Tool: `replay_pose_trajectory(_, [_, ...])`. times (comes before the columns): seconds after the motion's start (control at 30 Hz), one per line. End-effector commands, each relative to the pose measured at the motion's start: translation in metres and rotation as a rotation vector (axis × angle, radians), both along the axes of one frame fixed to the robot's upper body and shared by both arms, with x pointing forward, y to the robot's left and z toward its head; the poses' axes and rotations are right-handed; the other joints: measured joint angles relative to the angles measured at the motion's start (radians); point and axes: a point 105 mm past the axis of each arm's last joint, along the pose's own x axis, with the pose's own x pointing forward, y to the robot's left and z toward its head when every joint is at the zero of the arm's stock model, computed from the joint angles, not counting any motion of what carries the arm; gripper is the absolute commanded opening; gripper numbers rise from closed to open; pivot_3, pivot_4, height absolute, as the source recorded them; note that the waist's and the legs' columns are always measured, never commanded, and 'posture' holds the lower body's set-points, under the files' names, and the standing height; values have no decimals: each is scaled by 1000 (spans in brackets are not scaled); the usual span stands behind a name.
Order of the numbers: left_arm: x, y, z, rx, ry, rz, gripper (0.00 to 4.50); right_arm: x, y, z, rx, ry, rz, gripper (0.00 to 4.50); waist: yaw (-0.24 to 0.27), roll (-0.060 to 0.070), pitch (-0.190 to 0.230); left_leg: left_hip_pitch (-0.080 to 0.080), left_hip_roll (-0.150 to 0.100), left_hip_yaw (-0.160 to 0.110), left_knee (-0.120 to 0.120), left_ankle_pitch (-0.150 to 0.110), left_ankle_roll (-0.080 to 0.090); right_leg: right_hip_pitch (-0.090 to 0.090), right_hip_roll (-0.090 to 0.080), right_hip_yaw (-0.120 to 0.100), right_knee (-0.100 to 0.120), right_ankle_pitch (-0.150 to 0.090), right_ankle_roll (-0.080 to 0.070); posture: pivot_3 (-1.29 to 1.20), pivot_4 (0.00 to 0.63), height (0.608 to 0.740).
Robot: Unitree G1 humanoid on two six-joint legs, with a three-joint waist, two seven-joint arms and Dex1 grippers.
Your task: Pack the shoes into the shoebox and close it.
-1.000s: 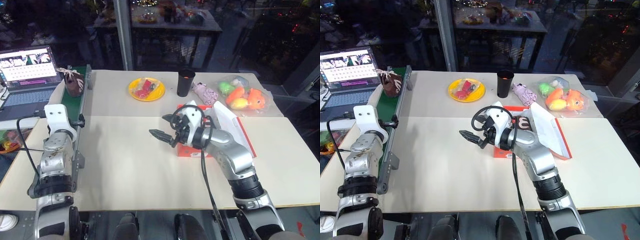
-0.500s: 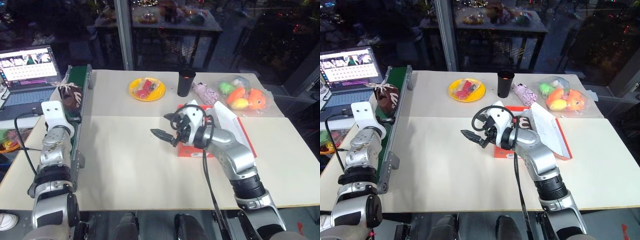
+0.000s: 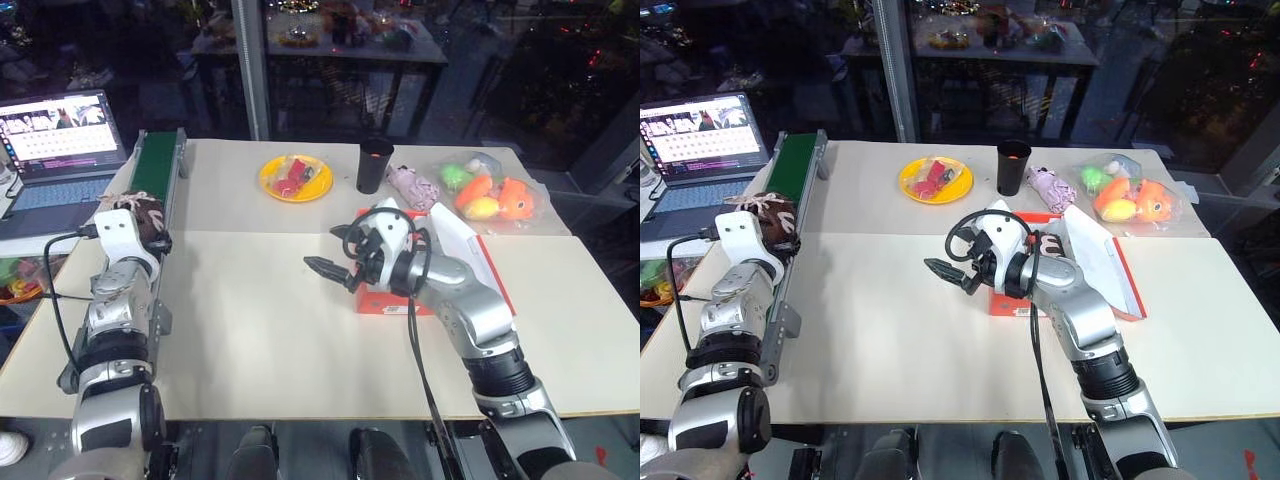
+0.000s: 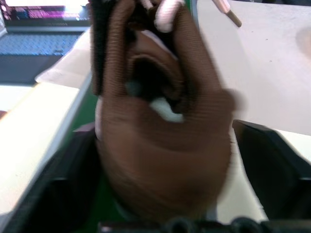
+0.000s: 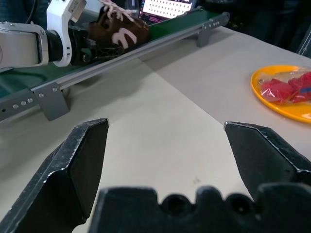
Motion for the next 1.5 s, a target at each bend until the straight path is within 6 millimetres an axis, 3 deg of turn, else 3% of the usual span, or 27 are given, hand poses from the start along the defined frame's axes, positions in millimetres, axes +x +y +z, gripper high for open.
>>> replay_pose_trajectory(0.03, [3,-4,31,-10,-105,-15,2382,-2,-2,17,9,-64,3,4500,2,0,0,0,0,0,0,0,0,0,0,0,0,0,0,0,150,736])
replay_pose_trajectory(0.17, [13,-32,82,-25,-273,-123,2237,0,-3,25,42,-63,-3,4500,4,0,0,0,0,0,0,0,0,0,0,0,0,0,-1,0,150,736])
replay_pose_trajectory(0.27, [16,-76,126,-8,-408,-301,2237,6,-7,48,223,-17,-36,4500,11,-2,1,-2,0,0,0,0,-1,0,0,-1,0,2,-3,0,150,736])
replay_pose_trajectory(0.37, [11,-124,153,6,-480,-512,2237,20,-20,75,497,118,-97,4500,14,-4,2,-2,0,0,0,1,-1,-1,0,0,0,2,-3,0,150,736])
replay_pose_trajectory(0.53, [-8,-189,167,-2,-501,-801,2237,39,-49,104,868,330,-150,4500,12,-3,2,-2,0,0,-1,1,-1,0,0,0,-1,2,-2,0,150,736])
replay_pose_trajectory(0.63, [-22,-233,167,-50,-486,-983,2237,47,-60,104,918,401,-196,4500,11,-3,2,-2,0,0,-1,1,-1,0,0,0,-1,2,-2,0,150,736])
replay_pose_trajectory(0.93, [-42,-279,170,-81,-463,-1185,2237,48,-67,105,980,451,-216,4500,-19,0,4,-2,0,-1,-1,1,1,-1,1,1,-1,2,-2,0,150,736])
replay_pose_trajectory(1.03, [-48,-290,160,-90,-412,-1243,2237,46,-72,111,1006,433,-229,4500,-18,0,4,-2,0,-1,-1,1,1,0,1,1,-1,2,-2,0,150,736])
replay_pose_trajectory(1.17, [-51,-296,154,-92,-383,-1269,2230,44,-71,113,1003,422,-239,3432,-15,2,5,-2,0,-1,-1,1,1,0,0,1,-1,2,-2,0,150,736])
replay_pose_trajectory(1.3, [-48,-295,152,-84,-373,-1253,2230,44,-72,114,1000,413,-250,2044,-15,4,6,-2,0,-1,-1,1,2,-1,1,1,-1,2,-2,0,150,736])
replay_pose_trajectory(1.37, [-44,-289,154,-107,-383,-1227,3202,45,-75,114,994,404,-273,1348,-15,4,7,-2,0,-1,-1,1,2,0,1,1,-1,2,-2,0,150,736])
replay_pose_trajectory(1.4, [-44,-287,156,-121,-389,-1222,3382,45,-76,114,991,400,-283,1043,-14,5,7,-2,0,-1,-1,1,2,0,1,1,-1,2,-2,0,150,736])
replay_pose_trajectory(1.43, [-41,-281,158,-134,-398,-1206,3859,48,-81,114,965,375,-319,681,-13,5,7,-2,0,-1,-1,1,2,-1,1,1,-1,2,-2,0,150,736])
replay_pose_trajectory(1.5, [-35,-269,162,-136,-406,-1154,4493,53,-93,117,879,272,-413,394,-13,6,8,-3,0,-1,-1,1,2,-1,0,1,-1,2,-2,0,150,736])
